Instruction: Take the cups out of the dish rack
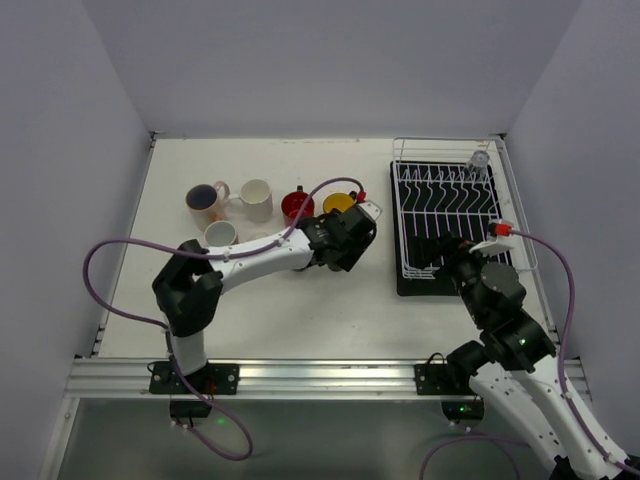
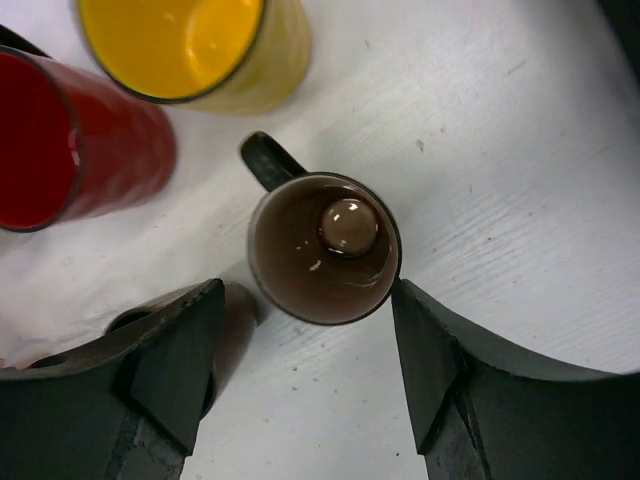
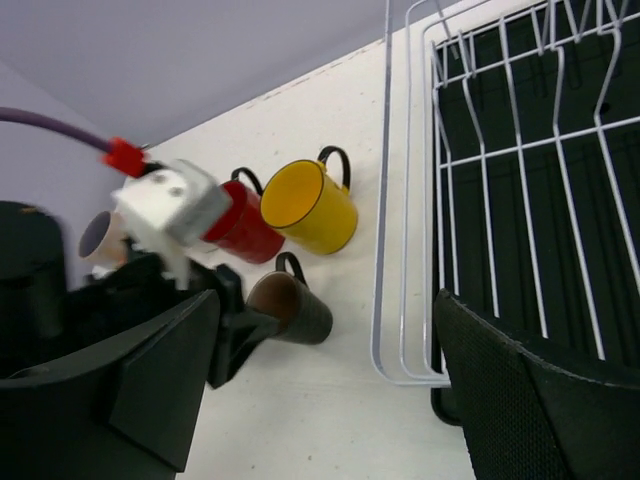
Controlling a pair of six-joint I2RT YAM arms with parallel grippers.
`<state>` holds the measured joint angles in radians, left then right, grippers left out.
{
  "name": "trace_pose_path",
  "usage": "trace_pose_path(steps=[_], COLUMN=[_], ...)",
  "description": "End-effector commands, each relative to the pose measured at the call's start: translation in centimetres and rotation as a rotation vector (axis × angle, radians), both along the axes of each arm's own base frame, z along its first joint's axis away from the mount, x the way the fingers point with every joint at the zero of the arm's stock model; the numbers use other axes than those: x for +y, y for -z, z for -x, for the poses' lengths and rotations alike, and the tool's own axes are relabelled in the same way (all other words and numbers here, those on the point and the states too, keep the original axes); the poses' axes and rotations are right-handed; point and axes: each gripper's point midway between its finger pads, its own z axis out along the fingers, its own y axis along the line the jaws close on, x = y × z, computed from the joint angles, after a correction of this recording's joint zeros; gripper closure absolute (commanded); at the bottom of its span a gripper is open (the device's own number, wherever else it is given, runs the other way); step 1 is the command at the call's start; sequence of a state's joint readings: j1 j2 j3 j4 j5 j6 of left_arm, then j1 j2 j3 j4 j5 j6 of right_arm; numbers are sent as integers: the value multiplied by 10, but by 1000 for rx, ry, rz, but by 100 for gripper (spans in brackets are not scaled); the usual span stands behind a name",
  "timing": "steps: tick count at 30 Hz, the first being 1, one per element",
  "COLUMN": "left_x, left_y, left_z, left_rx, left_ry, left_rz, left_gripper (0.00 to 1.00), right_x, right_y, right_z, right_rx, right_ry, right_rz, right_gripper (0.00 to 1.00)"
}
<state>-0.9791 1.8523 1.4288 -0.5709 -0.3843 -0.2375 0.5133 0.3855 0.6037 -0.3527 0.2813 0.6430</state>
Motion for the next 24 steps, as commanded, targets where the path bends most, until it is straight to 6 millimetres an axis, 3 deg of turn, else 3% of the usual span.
trace_pose_path(steps=[1, 2, 3, 5, 7, 8, 9, 10, 11, 12, 13, 14, 15, 16, 18, 20, 21, 23, 24], left_x=[7, 8, 13, 17, 31, 36, 53, 63, 72, 93, 103, 112, 129, 137, 152, 155, 162, 165, 169], left_y=[-108, -120, -151, -166, -193, -198, -224, -214, -216, -237, -225, -224, -236, -224, -223, -207, -210, -197, -201], left_z=[-14, -12, -8, 5, 24, 32, 46, 53, 60, 73, 79, 84, 94, 99, 112, 117, 121, 122, 124], left_rx=[-224, -242, -286, -289, -325, -328, -374, -379, -394, -443, -441, -451, -487, -475, -483, -468, -488, -495, -518], left_ry=[-46, -46, -46, -12, 20, 39, 51, 56, 58, 57, 57, 54, 51, 49, 58, 72, 70, 64, 66], left_rz=[160, 190, 271, 350, 464, 500, 579, 586, 606, 674, 668, 673, 718, 695, 726, 723, 752, 752, 780], left_gripper=[28, 27, 26, 24, 23, 23, 22, 19, 17, 15, 11, 9, 7, 5, 2, 0, 0, 0, 0], right_x=[-20, -26, -29, -37, -47, -51, -54, -62, -66, -81, -85, -91, -102, -107, -124, -129, -137, -144, -146], right_y=[-28, -24, -24, -29, -18, -22, -21, -10, -18, -19, -11, -23, -25, -28, -30, -23, -19, -25, -6], right_z=[-14, -22, -26, -36, -55, -62, -69, -81, -90, -98, -109, -118, -125, -132, -155, -180, -188, -207, -220], right_rx=[-45, -19, -10, 1, 67, 75, 94, 144, 136, 149, 183, 161, 168, 172, 193, 230, 245, 244, 287], right_ry=[114, 162, 185, 239, 299, 315, 326, 345, 355, 398, 404, 424, 454, 467, 514, 516, 535, 548, 530], right_rz=[80, 117, 141, 192, 258, 275, 288, 305, 300, 298, 309, 300, 302, 305, 310, 313, 316, 323, 331], right_gripper=[11, 13, 16, 23, 29, 36, 38, 39, 40, 41, 41, 41, 42, 42, 41, 38, 38, 36, 35])
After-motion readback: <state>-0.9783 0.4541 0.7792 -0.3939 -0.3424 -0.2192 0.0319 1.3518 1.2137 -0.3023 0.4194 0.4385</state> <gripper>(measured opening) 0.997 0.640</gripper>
